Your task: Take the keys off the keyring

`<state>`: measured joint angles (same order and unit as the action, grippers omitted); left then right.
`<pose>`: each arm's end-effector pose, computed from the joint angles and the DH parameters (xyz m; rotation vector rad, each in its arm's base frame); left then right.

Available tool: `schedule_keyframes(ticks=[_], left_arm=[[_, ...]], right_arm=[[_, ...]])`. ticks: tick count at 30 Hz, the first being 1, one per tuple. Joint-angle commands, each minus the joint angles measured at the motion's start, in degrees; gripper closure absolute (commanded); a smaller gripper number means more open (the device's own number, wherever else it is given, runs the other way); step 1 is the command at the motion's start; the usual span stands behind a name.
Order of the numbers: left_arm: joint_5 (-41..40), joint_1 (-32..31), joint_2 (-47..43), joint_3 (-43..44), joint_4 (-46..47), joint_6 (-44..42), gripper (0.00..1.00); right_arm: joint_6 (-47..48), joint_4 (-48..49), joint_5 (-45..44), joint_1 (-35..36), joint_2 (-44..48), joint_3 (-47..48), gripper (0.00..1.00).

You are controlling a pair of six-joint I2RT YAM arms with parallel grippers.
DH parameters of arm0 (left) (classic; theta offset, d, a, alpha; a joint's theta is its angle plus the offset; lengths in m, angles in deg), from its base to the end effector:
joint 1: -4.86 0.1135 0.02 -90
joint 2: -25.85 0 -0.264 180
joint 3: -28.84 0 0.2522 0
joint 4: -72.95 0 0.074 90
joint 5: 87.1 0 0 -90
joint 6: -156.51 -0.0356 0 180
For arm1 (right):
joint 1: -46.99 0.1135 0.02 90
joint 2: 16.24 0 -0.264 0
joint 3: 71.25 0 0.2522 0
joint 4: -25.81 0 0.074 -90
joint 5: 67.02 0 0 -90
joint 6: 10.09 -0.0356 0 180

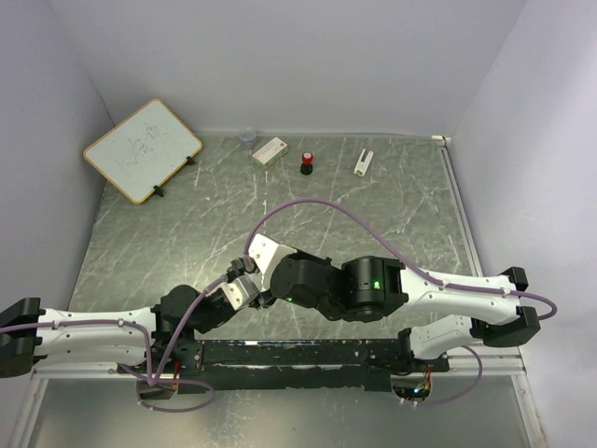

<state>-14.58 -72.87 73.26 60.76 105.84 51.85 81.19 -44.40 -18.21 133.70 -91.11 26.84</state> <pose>0.0503 -0.1808 0.2728 0.7444 1.0882 -0.7497 0.0378 0.2499 0.3941 -1.2528 1.7516 -0.0188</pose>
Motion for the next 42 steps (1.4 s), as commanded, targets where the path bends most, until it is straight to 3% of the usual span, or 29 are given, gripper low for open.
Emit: schedule_keyframes(ticks=[1,28,42], left_arm=[[1.05,-0.14,1.36,-1.13,5.52,1.85,0.39],[-2.81,-0.15,5.7,-1.67,12.93,2.17,0.53],[-3.36,-0.14,4.26,-2.4,13.72,2.13,0.53]], right_arm=[[1.0,1.36,-1.47,0.68,-0.27,1.63,1.0],[0.75,3.44,-1.16,0.94,-0.01,-0.06,1.0],[0.83,4.24,-0.98,0.93,0.25,-0.67,1.0]])
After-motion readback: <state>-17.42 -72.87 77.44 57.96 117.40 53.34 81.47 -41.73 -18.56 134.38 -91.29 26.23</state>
